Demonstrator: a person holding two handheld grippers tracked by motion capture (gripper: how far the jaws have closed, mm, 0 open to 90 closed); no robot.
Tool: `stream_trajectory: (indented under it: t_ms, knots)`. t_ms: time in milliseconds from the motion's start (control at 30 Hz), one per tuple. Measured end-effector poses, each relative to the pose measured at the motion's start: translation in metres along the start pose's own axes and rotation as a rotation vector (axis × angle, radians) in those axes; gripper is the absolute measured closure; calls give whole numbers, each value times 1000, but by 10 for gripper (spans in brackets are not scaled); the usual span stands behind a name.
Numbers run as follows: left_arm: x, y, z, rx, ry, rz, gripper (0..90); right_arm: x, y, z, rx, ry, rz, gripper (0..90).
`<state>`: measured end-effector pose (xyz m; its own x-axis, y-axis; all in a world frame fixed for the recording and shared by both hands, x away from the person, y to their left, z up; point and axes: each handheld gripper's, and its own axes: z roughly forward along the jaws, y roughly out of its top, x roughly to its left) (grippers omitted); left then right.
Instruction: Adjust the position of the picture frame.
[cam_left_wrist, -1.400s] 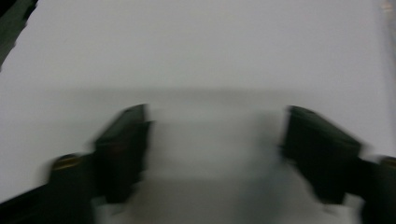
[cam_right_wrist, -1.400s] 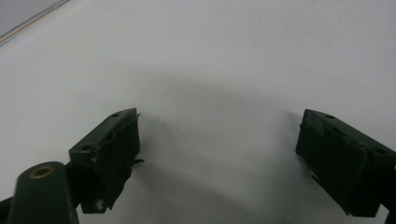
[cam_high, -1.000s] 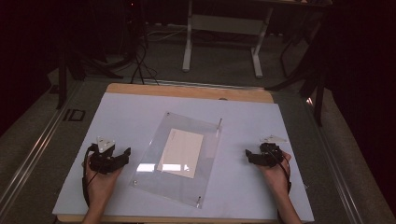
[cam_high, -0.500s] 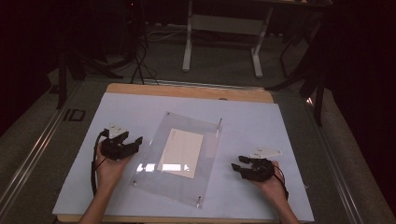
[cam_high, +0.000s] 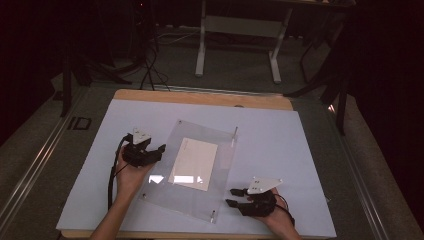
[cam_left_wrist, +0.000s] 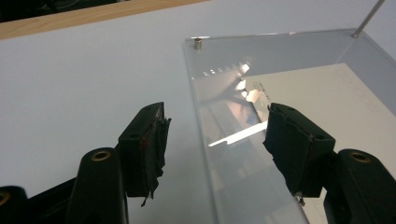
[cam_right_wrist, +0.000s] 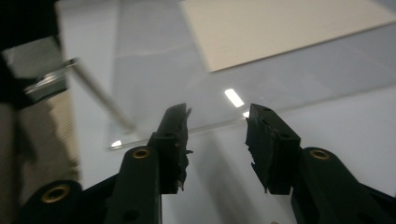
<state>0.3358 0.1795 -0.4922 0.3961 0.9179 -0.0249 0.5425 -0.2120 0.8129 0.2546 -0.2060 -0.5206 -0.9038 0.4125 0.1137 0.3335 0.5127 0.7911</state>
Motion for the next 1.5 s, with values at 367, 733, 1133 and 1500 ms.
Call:
stream_trajectory:
  t_ms: [367,733,1133,1500]
  knots:
    - [-9,5,9,-1,-21,14,385,33,-1,15,16,169,-140,636]
    - [-27,22,28,-21,-86,52,386,47,10,40,14,150,-161,753]
    - [-39,43,69,-32,-203,52,464,50,9,43,9,124,-181,837]
    - [-67,64,107,-20,-326,123,513,49,8,44,-2,127,-170,835]
